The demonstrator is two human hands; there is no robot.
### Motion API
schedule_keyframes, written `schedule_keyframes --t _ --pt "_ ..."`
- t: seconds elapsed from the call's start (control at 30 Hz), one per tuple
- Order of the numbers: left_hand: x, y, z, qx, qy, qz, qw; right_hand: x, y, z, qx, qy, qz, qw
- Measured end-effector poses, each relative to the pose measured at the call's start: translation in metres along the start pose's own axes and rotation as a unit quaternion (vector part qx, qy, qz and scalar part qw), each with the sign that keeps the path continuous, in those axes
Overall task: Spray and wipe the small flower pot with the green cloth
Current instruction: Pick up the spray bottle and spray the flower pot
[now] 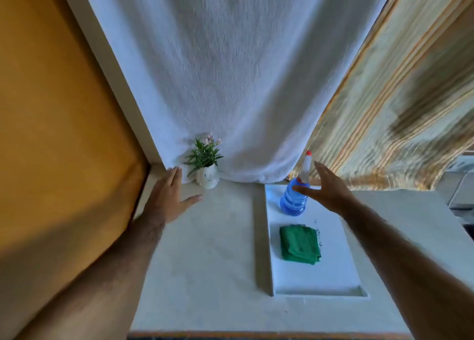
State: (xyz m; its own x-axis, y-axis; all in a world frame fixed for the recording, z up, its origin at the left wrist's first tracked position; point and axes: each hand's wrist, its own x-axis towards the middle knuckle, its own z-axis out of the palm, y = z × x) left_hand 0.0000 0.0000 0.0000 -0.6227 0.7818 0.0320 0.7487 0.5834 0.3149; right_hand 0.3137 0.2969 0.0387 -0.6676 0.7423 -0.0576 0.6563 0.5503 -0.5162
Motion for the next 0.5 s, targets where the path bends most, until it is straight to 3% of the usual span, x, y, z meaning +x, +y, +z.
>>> schedule_keyframes --t 0.17,0.3,0.5 --pt "-0.028 -0.028 0.066 0.074 -0.141 -0.080 0.984 0.006 0.003 0.046 0.189 0.062 -0.009 0.980" --pt "-0.047 -0.044 0.099 0.108 -0.236 -0.097 0.961 0.018 0.005 0.070 0.259 0.109 -0.005 0.960" --pt "-0.055 -0.048 0.115 0.113 -0.226 -0.096 0.963 0.032 0.008 0.081 0.286 0.149 0.020 0.946"
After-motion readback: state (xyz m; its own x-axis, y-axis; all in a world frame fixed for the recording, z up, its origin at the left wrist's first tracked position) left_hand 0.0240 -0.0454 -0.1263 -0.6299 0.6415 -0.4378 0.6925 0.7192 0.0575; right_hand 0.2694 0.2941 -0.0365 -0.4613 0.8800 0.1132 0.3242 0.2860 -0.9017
